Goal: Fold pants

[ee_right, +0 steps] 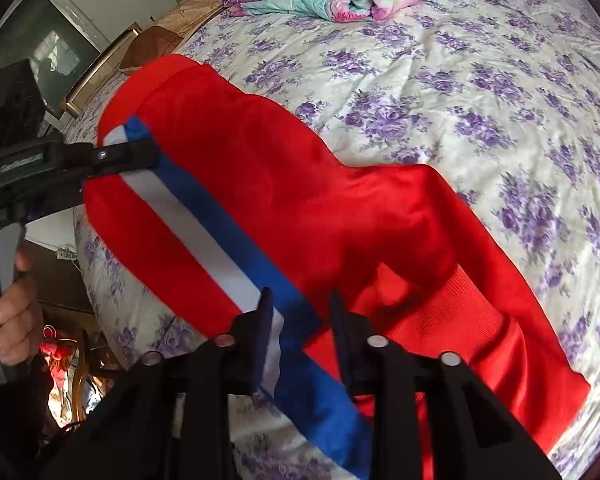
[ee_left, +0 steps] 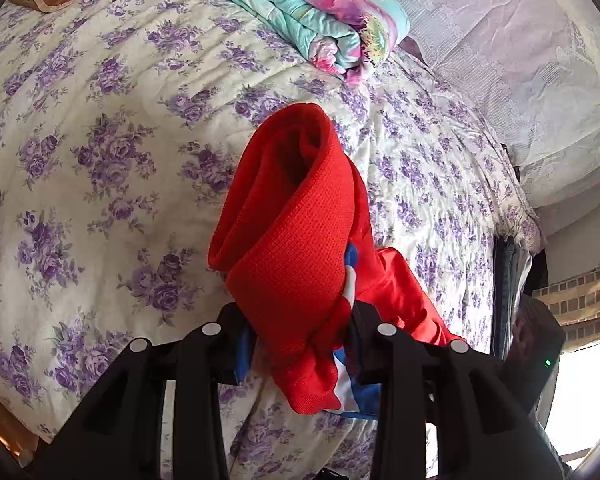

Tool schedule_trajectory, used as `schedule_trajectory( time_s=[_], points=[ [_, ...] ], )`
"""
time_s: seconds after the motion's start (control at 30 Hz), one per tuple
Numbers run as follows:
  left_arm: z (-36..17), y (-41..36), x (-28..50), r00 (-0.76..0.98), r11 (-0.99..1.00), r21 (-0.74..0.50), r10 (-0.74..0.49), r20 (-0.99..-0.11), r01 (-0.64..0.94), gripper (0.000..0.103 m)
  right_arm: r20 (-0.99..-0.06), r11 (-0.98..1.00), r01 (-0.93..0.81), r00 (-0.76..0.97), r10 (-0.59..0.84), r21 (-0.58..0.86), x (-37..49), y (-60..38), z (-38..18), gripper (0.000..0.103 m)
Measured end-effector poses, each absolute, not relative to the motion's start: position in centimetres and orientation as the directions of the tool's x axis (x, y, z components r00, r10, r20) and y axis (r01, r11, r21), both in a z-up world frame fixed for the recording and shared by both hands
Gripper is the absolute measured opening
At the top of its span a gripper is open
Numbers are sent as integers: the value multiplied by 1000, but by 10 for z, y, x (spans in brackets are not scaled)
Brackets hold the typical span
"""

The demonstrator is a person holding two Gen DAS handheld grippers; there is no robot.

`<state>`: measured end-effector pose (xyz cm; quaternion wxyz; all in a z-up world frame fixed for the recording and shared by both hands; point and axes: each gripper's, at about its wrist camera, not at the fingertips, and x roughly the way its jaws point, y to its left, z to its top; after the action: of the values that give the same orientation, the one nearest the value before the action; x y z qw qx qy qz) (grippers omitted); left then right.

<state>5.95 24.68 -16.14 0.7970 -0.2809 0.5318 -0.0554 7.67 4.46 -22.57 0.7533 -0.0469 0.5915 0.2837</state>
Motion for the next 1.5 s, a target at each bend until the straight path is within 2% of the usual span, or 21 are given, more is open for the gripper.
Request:
schedule_trajectory(
  time_s=[0.1,0.13,0.33,0.47,0.67,0.9,1.1,1.17,1.2,1.23,1.3,1.37,1.5],
  points=[
    [-160,241,59,421,841,-503,-391,-818,-197,34,-944,856,-457,93,316,241,88,51,-252,17],
    [-160,240,59,418,842,-504,-394,-819,-193,34,-951,861,-448,69,302,242,91,52,-262,14],
    [-162,222,62,378,843,-522,-446,-811,-127,34,-938,864,-396,24,347,310,104,41,-258,13],
    [-150,200,64,369,868,-494,-444,-816,-47,34,-895,883,-271,128,427,383,113,-12,-215,16],
    [-133,151,63,349,877,-467,-475,-808,111,34,-889,942,-59,316,333,332,85,-132,-166,18],
    [-126,67,56,266,849,-420,-507,-820,320,32,-886,925,183,395,242,334,19,-237,-170,18],
    [-141,-14,46,156,797,-374,-494,-855,474,32,-873,897,259,435,222,358,-22,-271,-170,19],
    [-162,-45,40,76,772,-349,-453,-888,532,38,-872,893,268,436,222,361,-31,-275,-174,20],
    [-176,-59,38,24,755,-360,-444,-896,549,49,-875,892,274,432,219,359,-35,-277,-177,21],
    [-192,-71,35,-37,736,-386,-442,-896,556,54,-880,891,283,423,217,356,-38,-278,-182,23],
    [-222,-90,31,-97,742,-372,-387,-917,558,58,-890,887,296,400,221,353,-42,-278,-192,23],
    [-221,-99,21,-65,737,-324,-357,-932,594,63,-895,889,296,385,224,350,-46,-277,-196,23],
    [-184,-86,13,-50,693,-386,-452,-891,609,64,-884,904,236,399,245,357,-45,-263,-184,25]
  ],
)
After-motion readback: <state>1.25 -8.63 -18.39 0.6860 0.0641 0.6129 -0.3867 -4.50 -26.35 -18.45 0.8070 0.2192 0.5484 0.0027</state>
